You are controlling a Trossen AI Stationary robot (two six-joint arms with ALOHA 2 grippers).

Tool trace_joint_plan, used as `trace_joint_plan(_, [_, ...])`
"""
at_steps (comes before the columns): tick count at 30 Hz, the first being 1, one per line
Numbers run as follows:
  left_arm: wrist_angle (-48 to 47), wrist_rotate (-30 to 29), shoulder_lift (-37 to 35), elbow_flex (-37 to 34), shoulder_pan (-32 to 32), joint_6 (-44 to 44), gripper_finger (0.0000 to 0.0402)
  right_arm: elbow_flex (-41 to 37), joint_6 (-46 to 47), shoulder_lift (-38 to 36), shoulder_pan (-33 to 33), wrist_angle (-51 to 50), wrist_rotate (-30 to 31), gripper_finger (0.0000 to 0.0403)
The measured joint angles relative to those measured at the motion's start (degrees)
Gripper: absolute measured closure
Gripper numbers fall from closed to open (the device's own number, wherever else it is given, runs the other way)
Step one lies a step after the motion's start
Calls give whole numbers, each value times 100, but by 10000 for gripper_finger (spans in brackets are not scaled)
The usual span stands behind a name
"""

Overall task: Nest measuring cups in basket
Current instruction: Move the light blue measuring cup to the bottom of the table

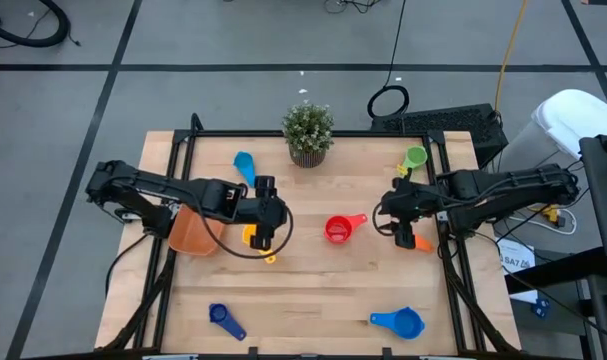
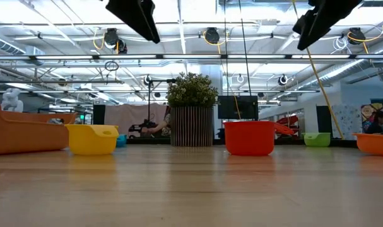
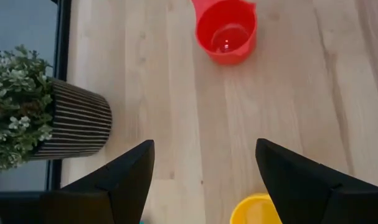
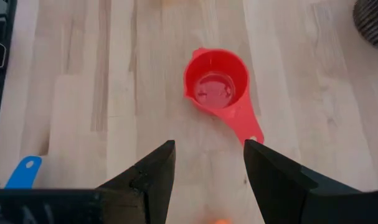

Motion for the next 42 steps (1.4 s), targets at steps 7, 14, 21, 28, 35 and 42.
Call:
trace_joint_plan(7, [396, 3, 5, 0, 2, 373, 119, -2, 186, 2, 1, -456, 14, 220])
trace_joint_plan(14, [1467, 320, 570, -2, 163, 1102, 119, -2, 299, -37, 0, -663, 170, 220])
trace_joint_plan(21, [2145, 481, 1265, 0, 188, 1515, 119, -2, 740, -227, -12, -1292, 184, 220])
trace_joint_plan(28, [2666, 937, 1559, 0, 183, 1939, 119, -2, 1249, -459, -12, -1464, 180, 220])
trace_joint_plan(35, [2740, 956, 1550, -7, 179, 2298, 119, -2, 1619, -522, -12, -1664, 171, 220])
trace_joint_plan(42, [3646, 1555, 1548, -7, 83, 2788, 142, -2, 1724, -522, -12, -2037, 145, 220])
